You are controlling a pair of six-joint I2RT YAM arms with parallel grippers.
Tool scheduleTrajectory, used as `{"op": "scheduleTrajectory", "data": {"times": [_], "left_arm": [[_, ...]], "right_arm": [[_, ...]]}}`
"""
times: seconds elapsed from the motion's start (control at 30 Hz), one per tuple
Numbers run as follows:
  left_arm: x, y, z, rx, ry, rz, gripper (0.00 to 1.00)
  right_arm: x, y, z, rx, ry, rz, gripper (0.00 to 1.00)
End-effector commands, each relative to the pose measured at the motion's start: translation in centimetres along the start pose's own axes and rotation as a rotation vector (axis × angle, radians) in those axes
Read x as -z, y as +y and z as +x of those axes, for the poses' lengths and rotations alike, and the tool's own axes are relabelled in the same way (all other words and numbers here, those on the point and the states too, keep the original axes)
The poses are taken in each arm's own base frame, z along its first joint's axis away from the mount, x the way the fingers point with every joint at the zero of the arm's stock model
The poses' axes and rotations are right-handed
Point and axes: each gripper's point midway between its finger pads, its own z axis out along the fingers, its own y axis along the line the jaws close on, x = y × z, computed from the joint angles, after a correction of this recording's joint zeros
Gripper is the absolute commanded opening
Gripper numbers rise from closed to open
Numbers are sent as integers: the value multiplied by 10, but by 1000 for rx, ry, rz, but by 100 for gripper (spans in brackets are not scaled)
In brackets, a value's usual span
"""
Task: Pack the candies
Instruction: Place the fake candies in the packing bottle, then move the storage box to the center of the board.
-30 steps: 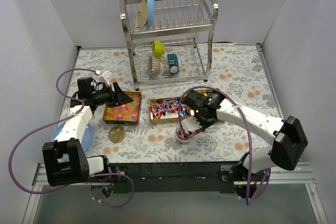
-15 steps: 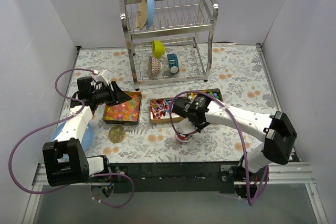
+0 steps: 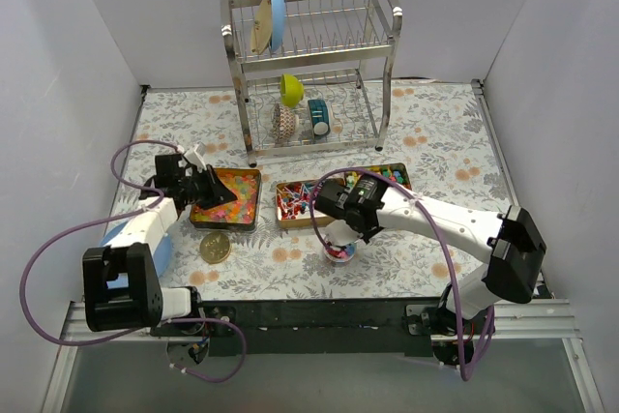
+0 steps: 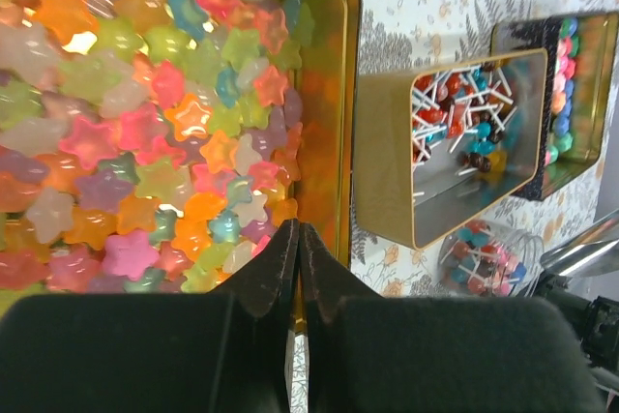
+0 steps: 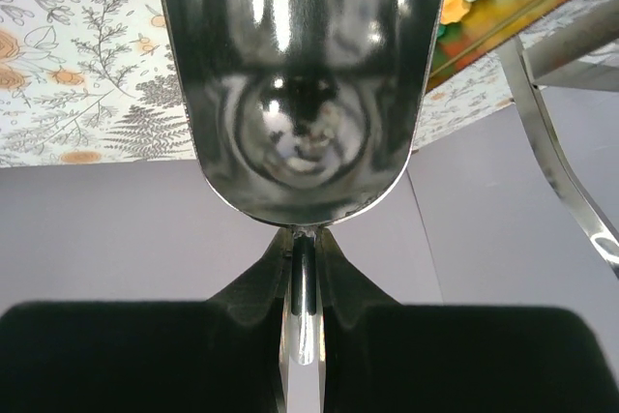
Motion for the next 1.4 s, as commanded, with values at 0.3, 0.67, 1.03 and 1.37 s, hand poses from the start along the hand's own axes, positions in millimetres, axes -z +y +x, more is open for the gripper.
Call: {"op": "scheduleTrajectory", "data": {"times": [0.3,0.67,1.03,1.37], "left_arm": [[-34,-13,52,-30,203,17,0],[-58,-42,94,-160,370,111,0],[-80,-79,122,-365,487,193,0],[-117,-127,130,-600,544,300,0]], "right_arm": [[50,-76,36,-584,-205,242,1],[52,-100,75,-945,-338,274,1],[39,-103,78,-986,-351,239,1],[26,-91,85,-1004,-326,207,1]]}}
